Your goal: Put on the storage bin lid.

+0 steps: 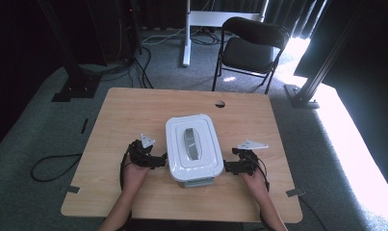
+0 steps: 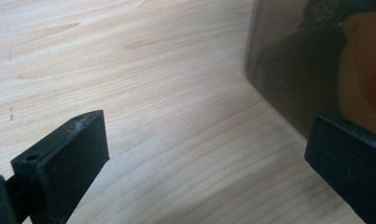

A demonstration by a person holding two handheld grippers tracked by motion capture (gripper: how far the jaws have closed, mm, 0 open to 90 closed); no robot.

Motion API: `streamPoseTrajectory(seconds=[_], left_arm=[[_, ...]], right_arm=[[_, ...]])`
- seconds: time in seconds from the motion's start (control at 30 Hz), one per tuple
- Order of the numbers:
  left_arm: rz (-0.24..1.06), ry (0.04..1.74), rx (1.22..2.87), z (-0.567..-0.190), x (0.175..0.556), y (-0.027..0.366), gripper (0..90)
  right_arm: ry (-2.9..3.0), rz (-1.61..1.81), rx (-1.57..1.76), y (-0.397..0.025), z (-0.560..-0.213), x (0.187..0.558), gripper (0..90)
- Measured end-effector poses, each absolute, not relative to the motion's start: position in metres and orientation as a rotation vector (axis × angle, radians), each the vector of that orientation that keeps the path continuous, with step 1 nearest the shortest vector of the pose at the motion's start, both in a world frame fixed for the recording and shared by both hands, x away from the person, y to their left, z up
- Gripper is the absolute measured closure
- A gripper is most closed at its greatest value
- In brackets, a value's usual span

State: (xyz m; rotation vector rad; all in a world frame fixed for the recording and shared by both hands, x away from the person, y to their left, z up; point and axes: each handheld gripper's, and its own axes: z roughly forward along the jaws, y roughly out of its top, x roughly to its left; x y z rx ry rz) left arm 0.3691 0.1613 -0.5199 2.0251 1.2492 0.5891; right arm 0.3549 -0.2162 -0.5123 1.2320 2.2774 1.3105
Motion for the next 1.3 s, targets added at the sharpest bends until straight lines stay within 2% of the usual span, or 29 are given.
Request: streamPoseTrajectory(seconds=[0.37, 0.8, 1.3], left_arm=[[0.619, 1.253, 2.067, -0.519, 0.362, 0.173, 0.0], [0.639, 1.253, 2.039, -0.511, 0.354, 0.191, 0.1], [0.613, 1.194, 2.044, -0.509, 0.339, 0.207, 0.1]], right_arm=[[2.205, 1.340, 1.275, -0.231, -0.507, 0.351, 14.1], [2.194, 1.349, 1.290, -0.238, -0.507, 0.355, 14.1], [2.137, 1.346, 1.322, -0.254, -0.509, 0.343, 14.1]])
